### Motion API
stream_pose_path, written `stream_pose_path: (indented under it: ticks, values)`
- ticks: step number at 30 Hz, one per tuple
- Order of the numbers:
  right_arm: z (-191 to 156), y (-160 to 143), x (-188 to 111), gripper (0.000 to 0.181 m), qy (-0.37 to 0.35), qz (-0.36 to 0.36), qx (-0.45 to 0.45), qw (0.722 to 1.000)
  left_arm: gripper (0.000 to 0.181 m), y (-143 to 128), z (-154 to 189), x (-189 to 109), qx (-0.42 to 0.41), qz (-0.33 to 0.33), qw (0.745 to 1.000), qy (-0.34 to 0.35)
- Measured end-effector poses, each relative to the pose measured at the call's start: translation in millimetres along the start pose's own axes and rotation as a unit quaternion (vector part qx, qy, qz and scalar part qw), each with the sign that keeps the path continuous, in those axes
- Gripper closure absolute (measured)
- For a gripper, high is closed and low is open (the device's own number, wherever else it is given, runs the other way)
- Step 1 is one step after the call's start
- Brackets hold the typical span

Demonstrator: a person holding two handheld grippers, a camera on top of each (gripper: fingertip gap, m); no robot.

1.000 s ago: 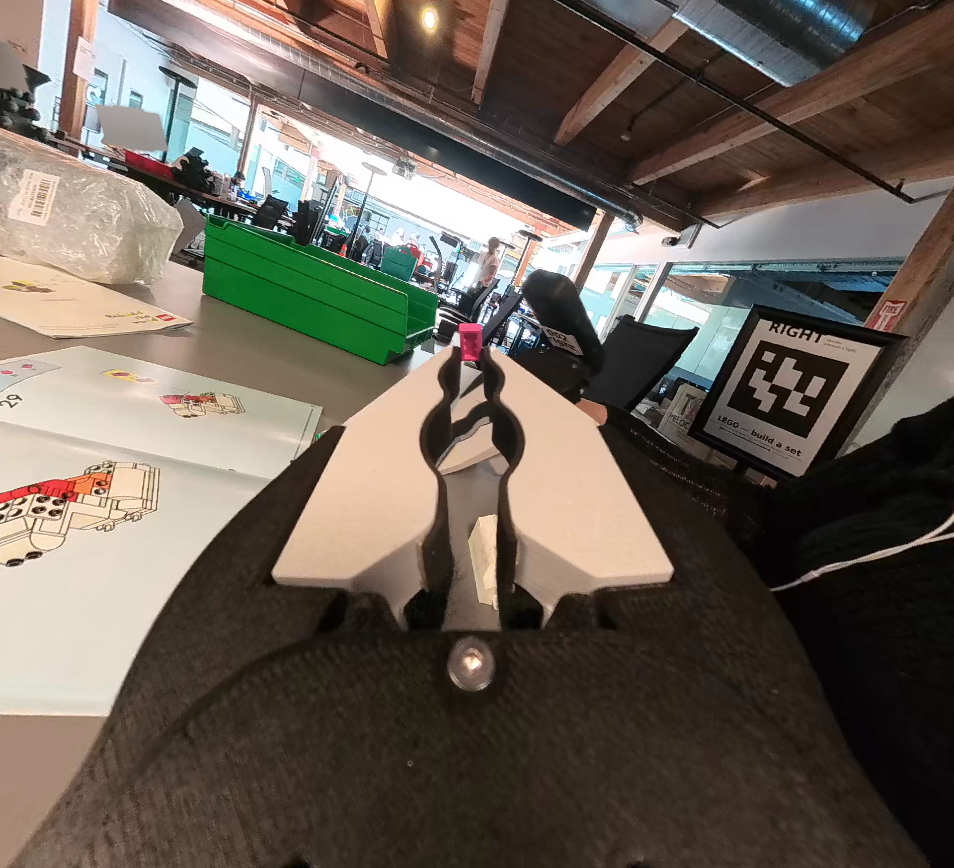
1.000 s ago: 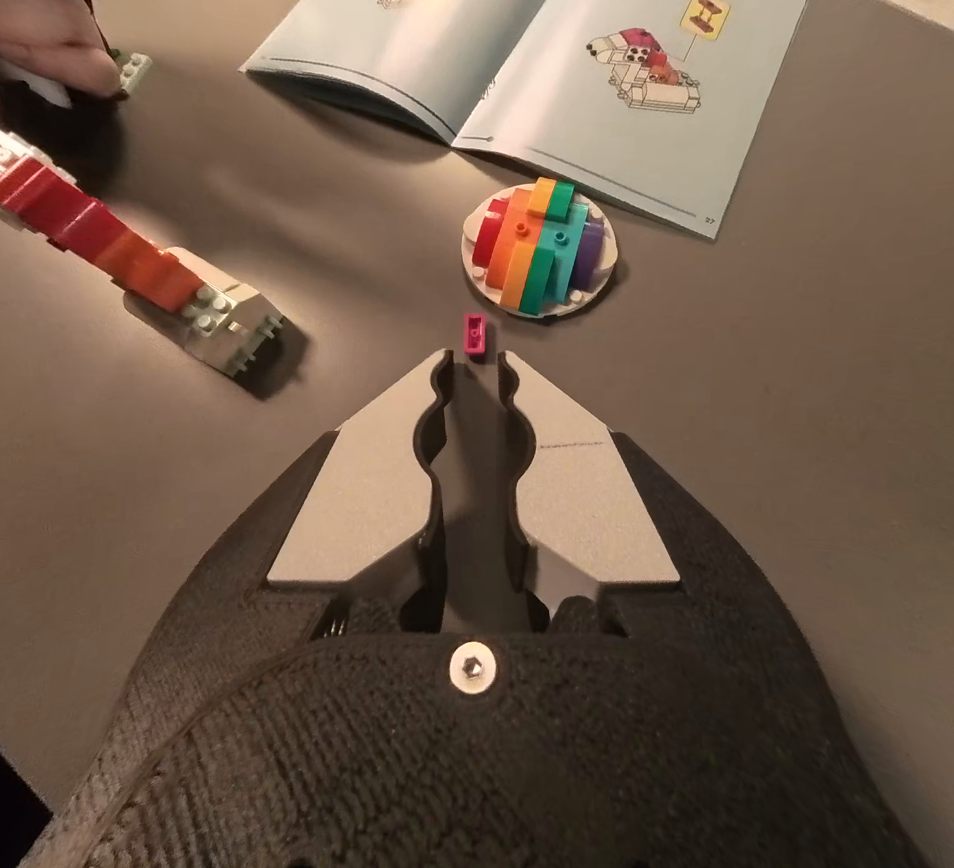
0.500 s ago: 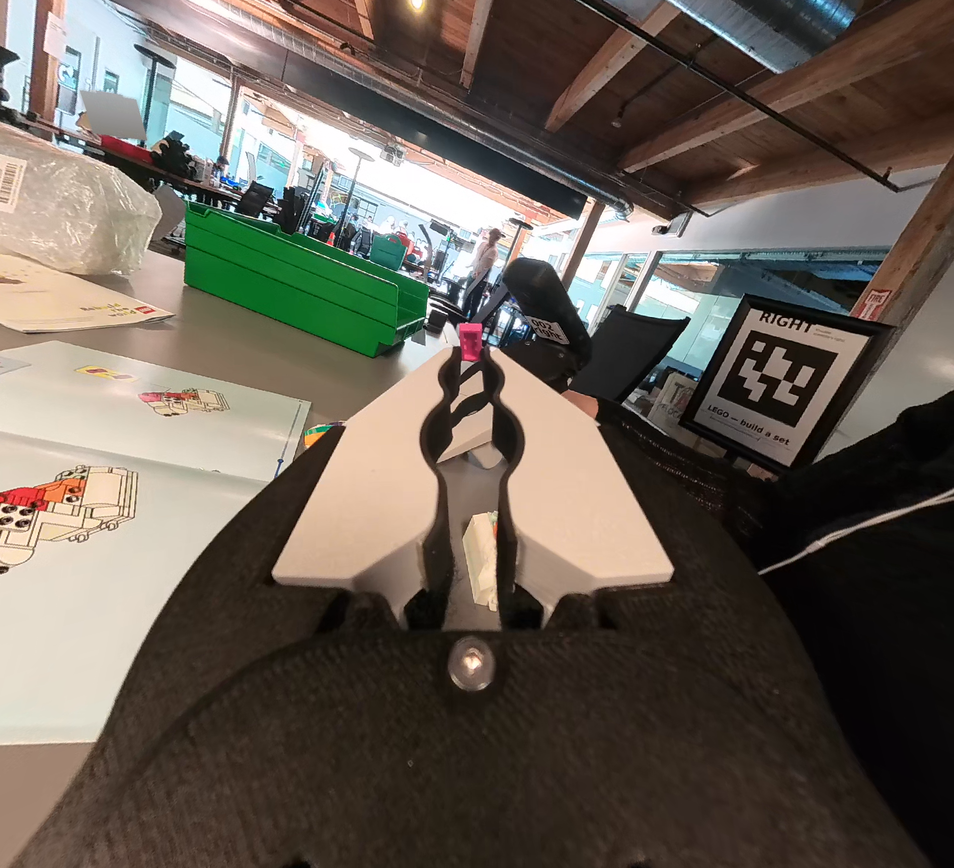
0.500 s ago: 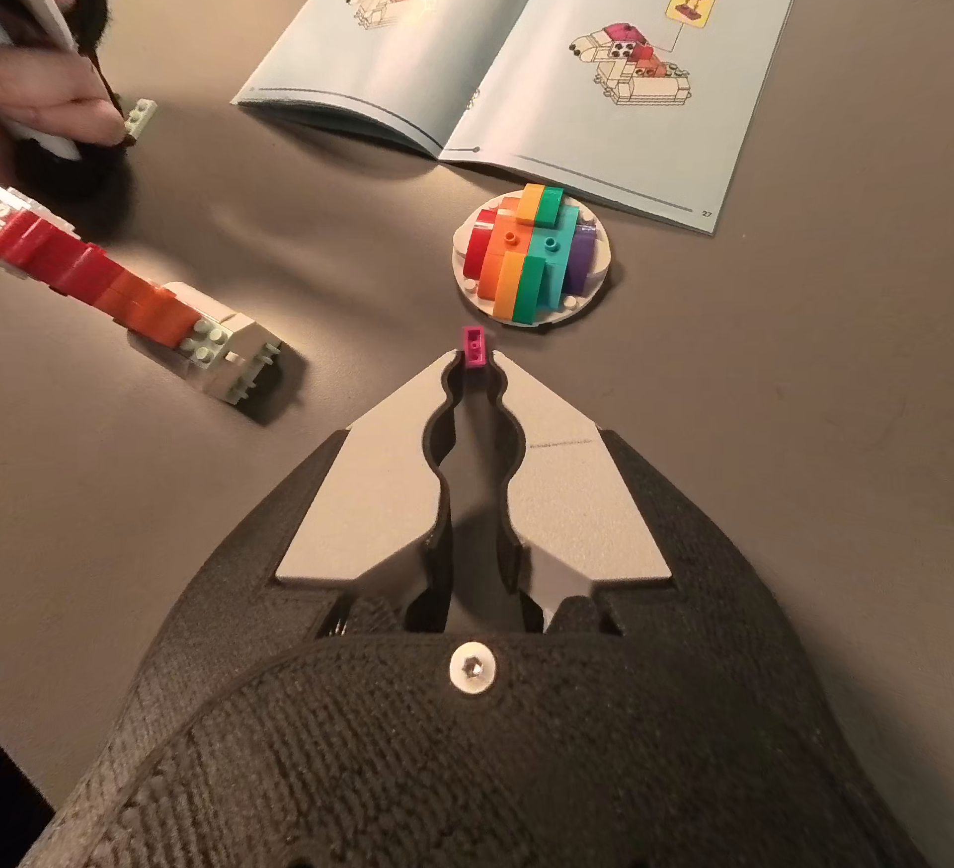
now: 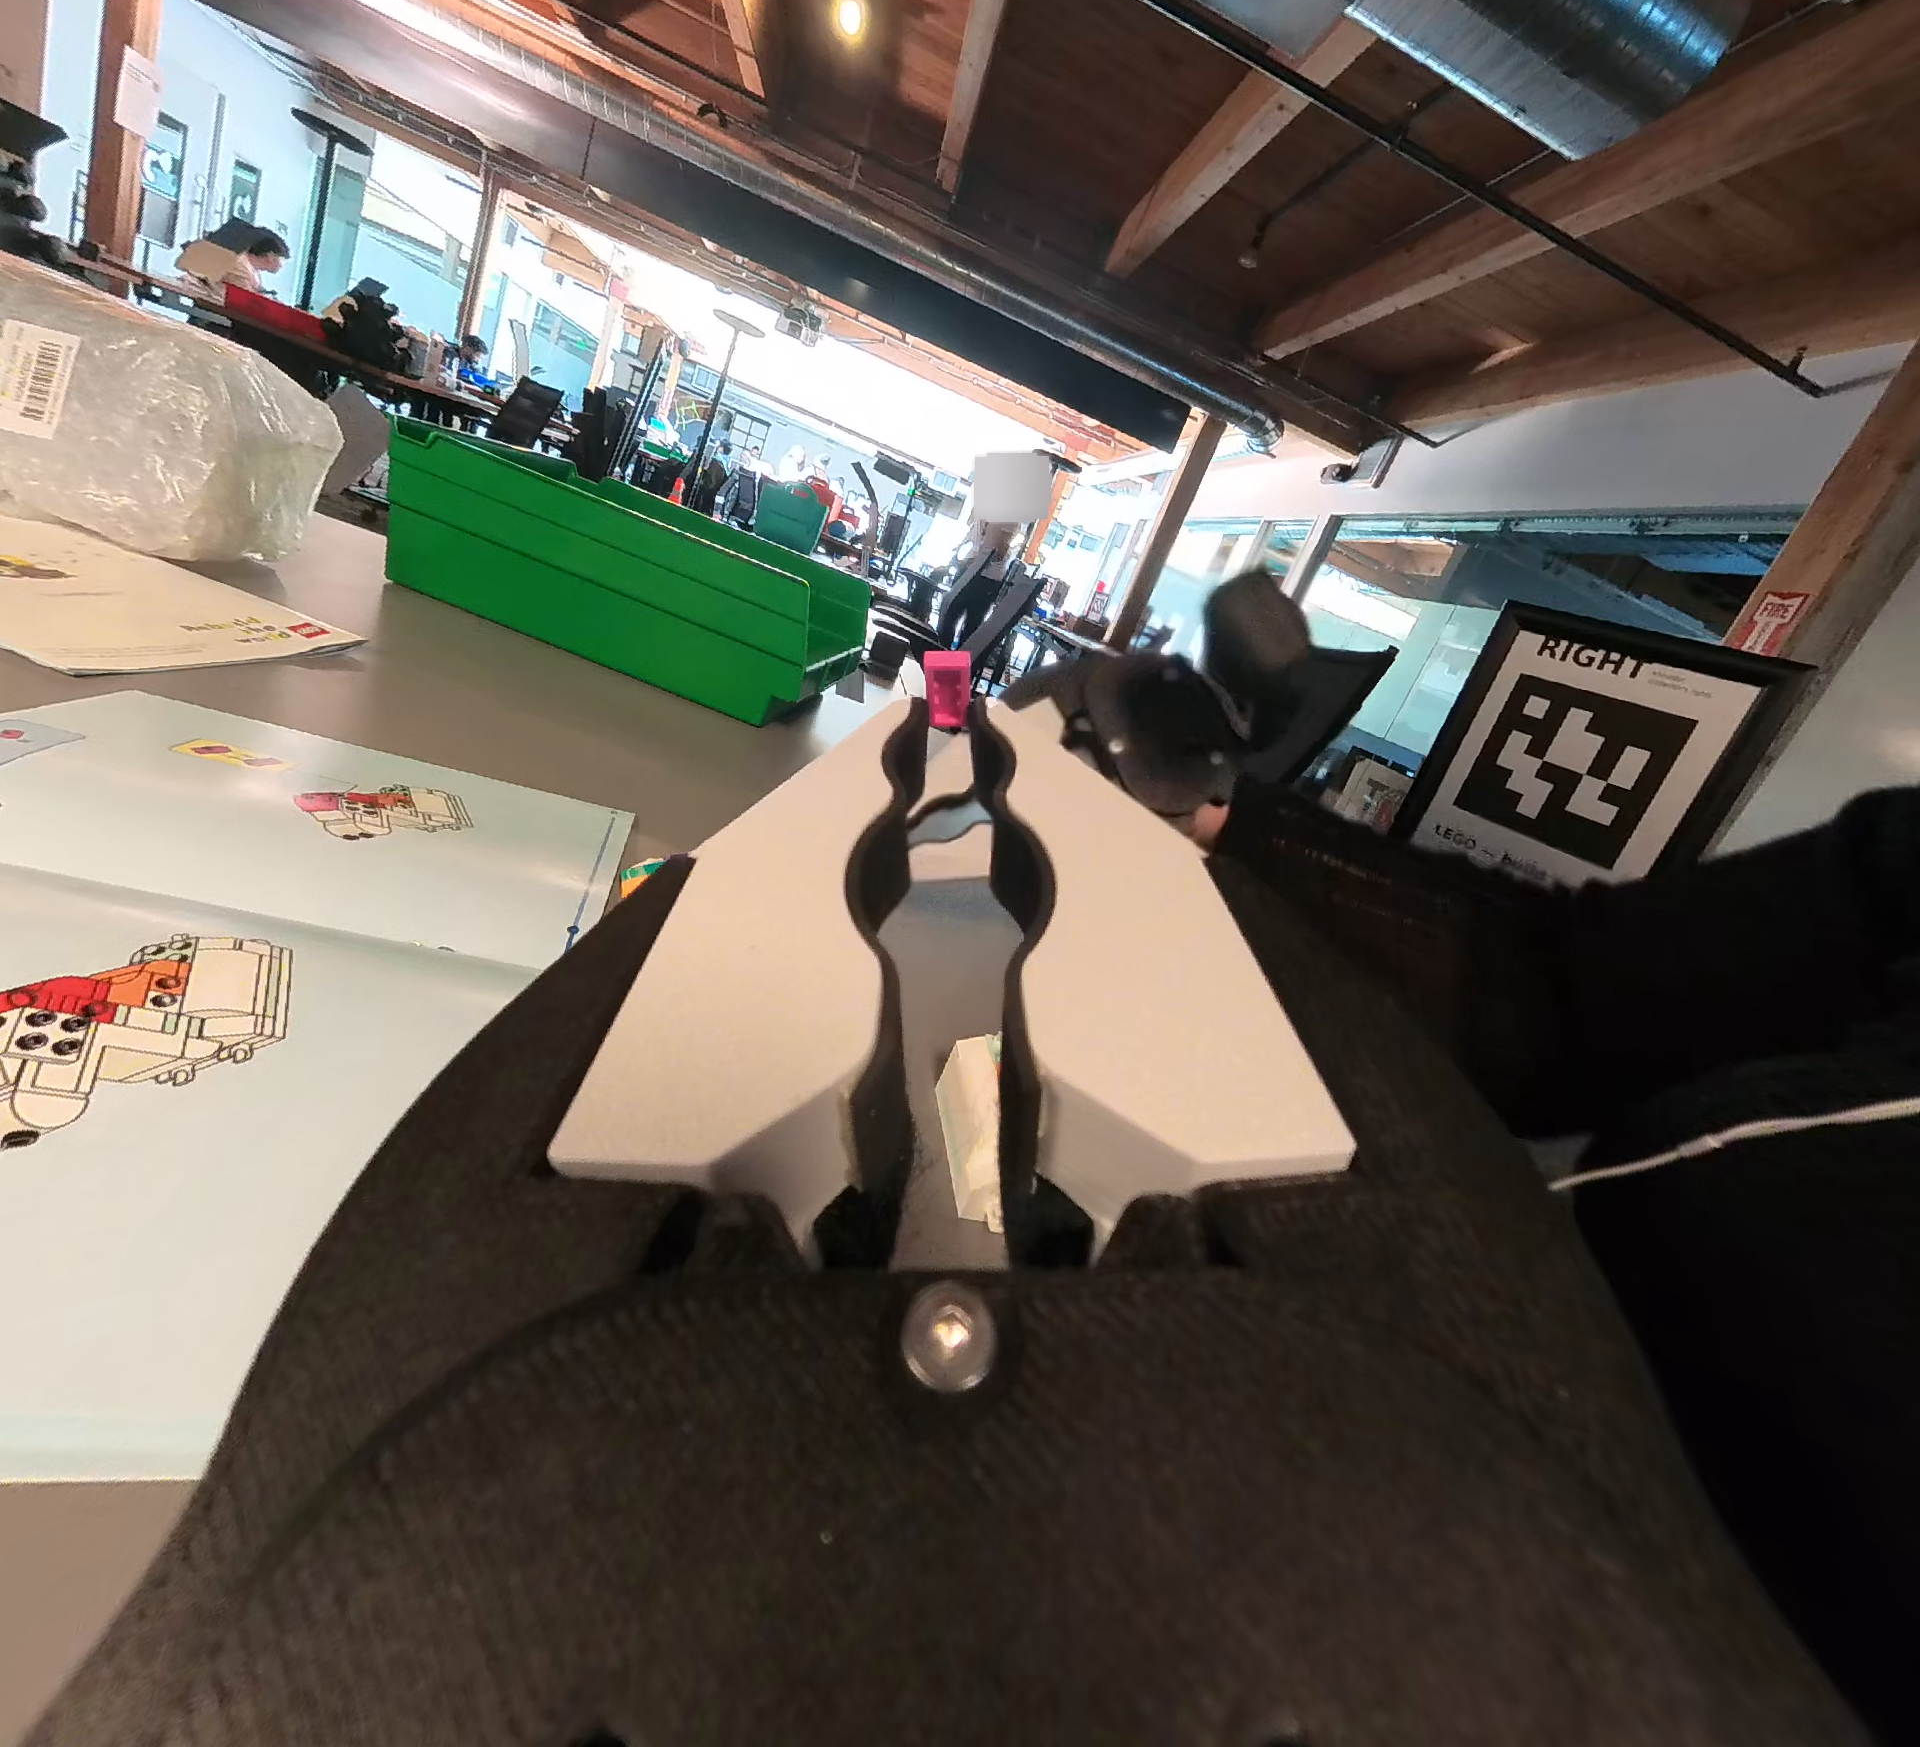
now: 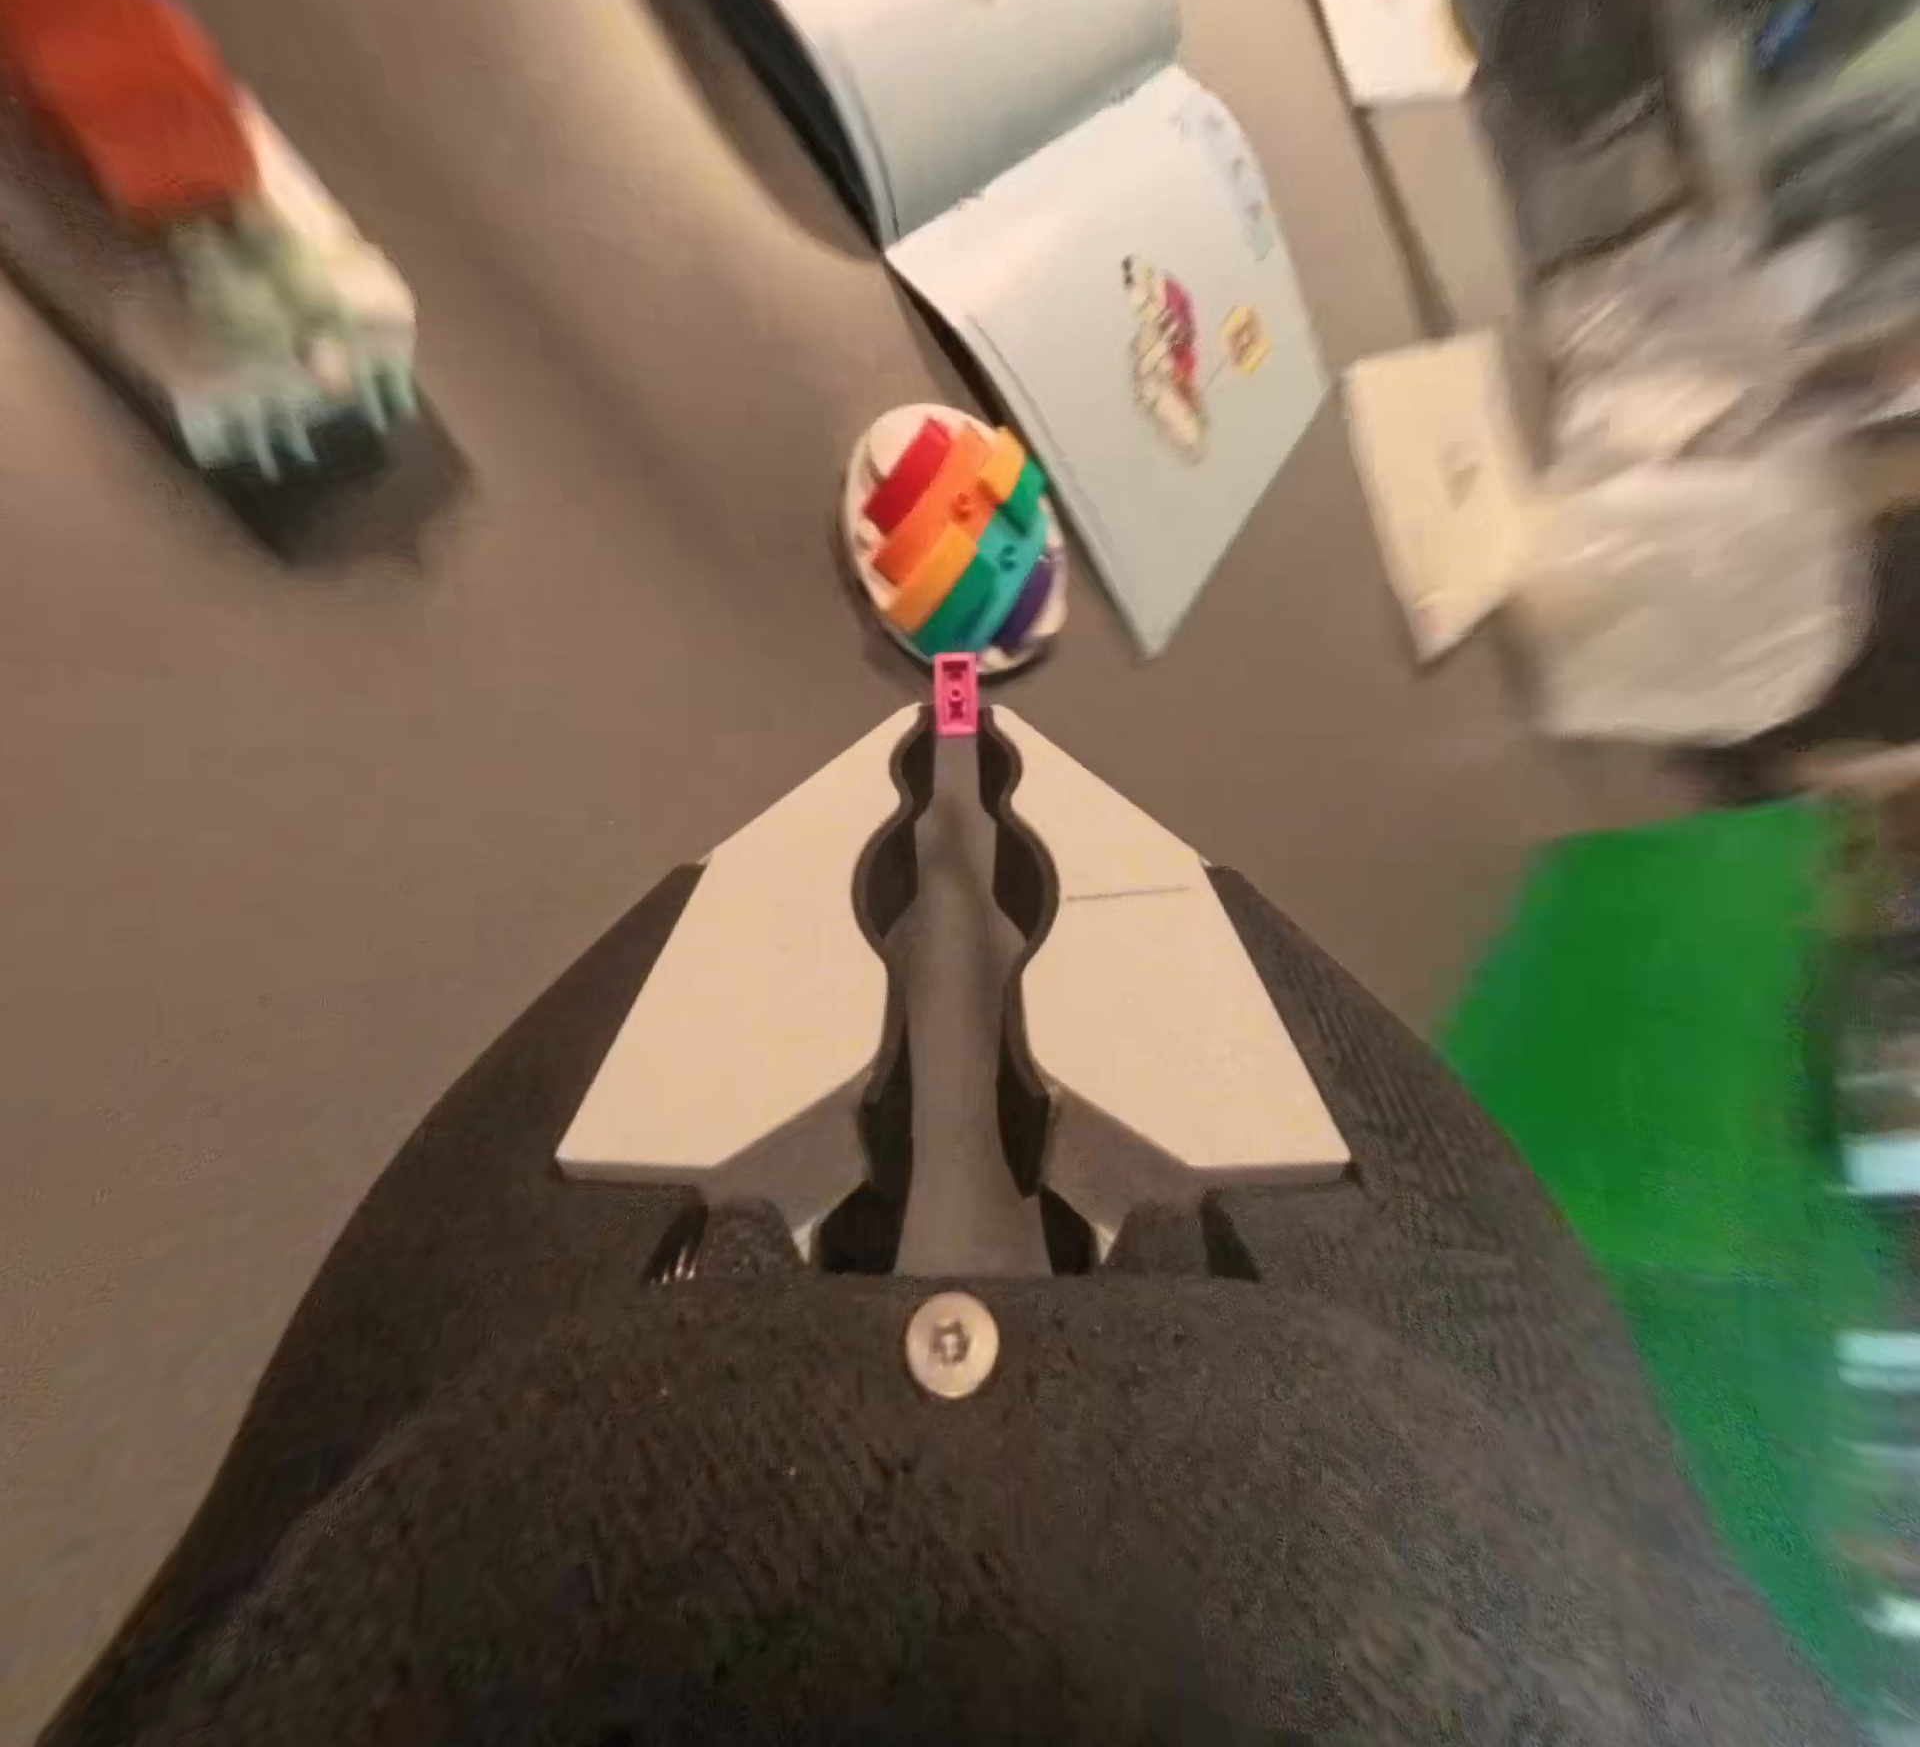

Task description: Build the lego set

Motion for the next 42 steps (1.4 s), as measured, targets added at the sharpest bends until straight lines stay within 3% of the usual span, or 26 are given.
stream_pose_path:
  ticks: [1, 2, 5, 9, 11, 15, 26, 29, 31, 34, 37, 40, 42]
  values:
    - [0.1, 2.5, -3.4, 0.175, -0.03, -0.031, -0.106, 0.993, 0.174, 0.0, 0.0, 0.0, 0.0, 0.0, 1.0, 0.0]
    - [-0.4, 4.5, -5.7, 0.175, -0.062, -0.069, -0.216, 0.972, 0.174, 0.0, 0.2, -0.2, 0.001, 0.001, 1.0, 0.0]
    - [-13.0, 5.7, -3.3, 0.175, -0.084, -0.153, -0.487, 0.856, 0.175, 0.3, 0.3, -0.9, 0.001, 0.004, 1.0, 0.001]
    - [-27.6, -0.7, 5.5, 0.175, -0.055, -0.205, -0.664, 0.718, 0.174, 0.4, 0.6, -1.9, 0.003, 0.007, 1.0, 0.001]
    - [-29.5, -1.2, 8.0, 0.175, -0.043, -0.216, -0.706, 0.673, 0.174, 0.4, 0.8, -1.9, 0.003, 0.008, 1.0, 0.001]
    - [-34.3, 2.9, 13.1, 0.175, -0.022, -0.222, -0.743, 0.63, 0.174, 0.7, 0.4, -2.9, 0.0, 0.011, 1.0, 0.002]
    - [-45.0, 6.2, 14.6, 0.174, 0.004, -0.206, -0.776, 0.596, 0.174, 1.0, -1.5, -3.1, -0.012, 0.012, 1.0, 0.0]
    - [-44.2, 5.8, 12.2, 0.175, 0.014, -0.194, -0.773, 0.604, 0.174, 0.9, -1.5, -3.1, -0.012, 0.012, 1.0, 0.0]
    - [-43.9, 6.4, 8.0, 0.174, 0.035, -0.189, -0.751, 0.632, 0.174, 0.9, -1.7, -3.0, -0.013, 0.012, 1.0, -0.001]
    - [-42.3, 8.1, -0.1, 0.153, 0.055, -0.191, -0.696, 0.691, 0.174, 1.1, -2.0, -3.2, -0.015, 0.012, 1.0, -0.002]
    - [-36.0, 9.6, -10.2, 0.141, 0.052, -0.186, -0.616, 0.763, 0.174, 1.1, -1.8, -3.2, -0.015, 0.012, 1.0, -0.003]
    - [-18.1, 16.1, -26.5, 0.139, 0.03, -0.138, -0.468, 0.872, 0.174, 1.3, -1.5, -3.4, -0.014, 0.013, 1.0, -0.006]
    - [-4.6, 26.0, -41.2, 0.14, 0.006, -0.063, -0.348, 0.935, 0.174, 1.8, -0.6, -3.9, -0.01, 0.017, 1.0, -0.009]
Point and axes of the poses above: each gripper's, where its closed fingertips meet, x out along the fingers, y out of its top, z = x × y across the jaws, the point moved 8 cm from there along -x, back along the fingers, and after that the axes turned 9 degrees about y, right-handed, at the moved point
